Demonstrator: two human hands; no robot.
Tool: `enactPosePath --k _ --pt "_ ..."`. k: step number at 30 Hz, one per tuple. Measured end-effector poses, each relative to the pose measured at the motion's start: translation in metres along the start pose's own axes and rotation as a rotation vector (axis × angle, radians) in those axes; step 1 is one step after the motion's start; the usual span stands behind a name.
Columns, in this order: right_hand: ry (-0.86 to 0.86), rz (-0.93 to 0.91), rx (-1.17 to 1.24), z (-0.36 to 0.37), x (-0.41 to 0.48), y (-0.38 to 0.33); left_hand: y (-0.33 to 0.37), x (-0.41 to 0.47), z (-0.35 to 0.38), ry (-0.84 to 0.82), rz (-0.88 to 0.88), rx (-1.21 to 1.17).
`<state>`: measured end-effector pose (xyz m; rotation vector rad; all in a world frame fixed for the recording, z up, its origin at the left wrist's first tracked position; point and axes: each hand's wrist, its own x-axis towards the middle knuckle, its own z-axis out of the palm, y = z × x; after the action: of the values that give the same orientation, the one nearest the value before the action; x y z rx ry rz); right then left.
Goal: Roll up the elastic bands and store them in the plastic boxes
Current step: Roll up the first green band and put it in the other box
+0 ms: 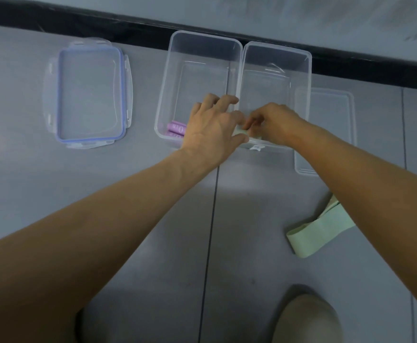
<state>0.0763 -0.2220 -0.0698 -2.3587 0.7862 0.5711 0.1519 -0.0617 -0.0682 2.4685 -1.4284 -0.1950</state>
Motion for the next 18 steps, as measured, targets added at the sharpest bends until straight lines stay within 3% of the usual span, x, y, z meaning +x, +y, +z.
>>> enactPosePath --k 4,11,18 --pt "-0.088 -0.049 0.073 -0.005 -0.007 0.013 0.001 0.0 0.004 -0.027 0.025 0.016" --pt "-0.078 -0.068 0.1 -0.012 -0.014 0.021 0.01 0.014 0.005 -0.206 0.012 0.139" --pt "-0.045 -0.089 0.134 -0.004 -0.02 0.029 0.013 0.019 0.005 -0.256 0.002 0.169"
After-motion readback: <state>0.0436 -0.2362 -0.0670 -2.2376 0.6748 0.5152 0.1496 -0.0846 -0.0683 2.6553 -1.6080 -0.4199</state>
